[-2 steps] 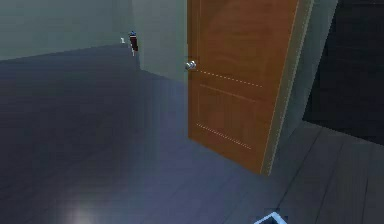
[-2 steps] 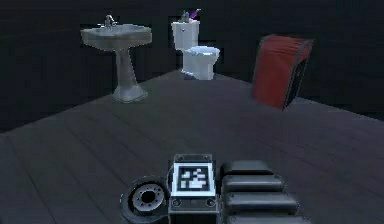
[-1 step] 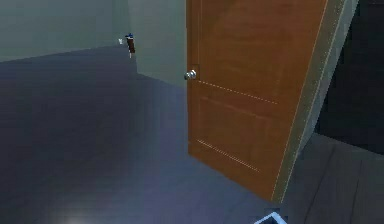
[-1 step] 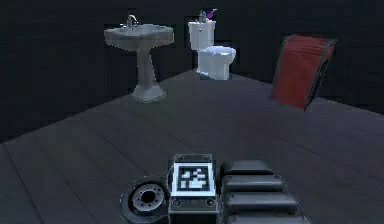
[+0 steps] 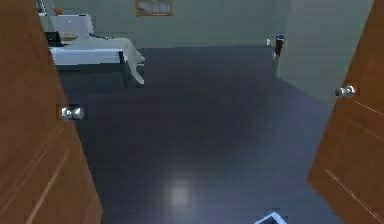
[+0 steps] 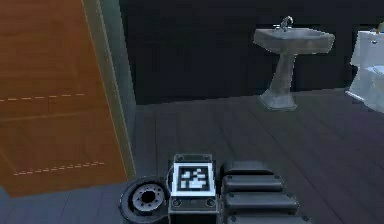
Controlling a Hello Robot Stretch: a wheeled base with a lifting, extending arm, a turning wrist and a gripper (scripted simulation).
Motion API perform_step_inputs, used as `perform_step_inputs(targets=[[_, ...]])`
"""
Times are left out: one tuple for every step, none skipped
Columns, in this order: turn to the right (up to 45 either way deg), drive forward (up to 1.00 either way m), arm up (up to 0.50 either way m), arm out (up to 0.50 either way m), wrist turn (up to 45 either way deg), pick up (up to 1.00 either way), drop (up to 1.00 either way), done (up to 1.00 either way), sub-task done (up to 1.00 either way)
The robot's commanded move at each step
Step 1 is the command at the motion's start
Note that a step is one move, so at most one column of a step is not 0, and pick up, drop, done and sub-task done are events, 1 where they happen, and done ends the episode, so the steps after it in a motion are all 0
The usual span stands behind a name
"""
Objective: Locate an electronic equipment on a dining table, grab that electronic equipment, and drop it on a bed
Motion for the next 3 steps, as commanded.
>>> perform_step_inputs(targets=[[0.0,1.00,0.00,0.00,0.0,0.00,0.00,0.00,0.00],[-6.0,0.00,0.00,0.00,0.0,0.00,0.00,0.00,0.00],[0.0,0.35,0.00,0.00,0.0,0.00,0.00,0.00,0.00]])
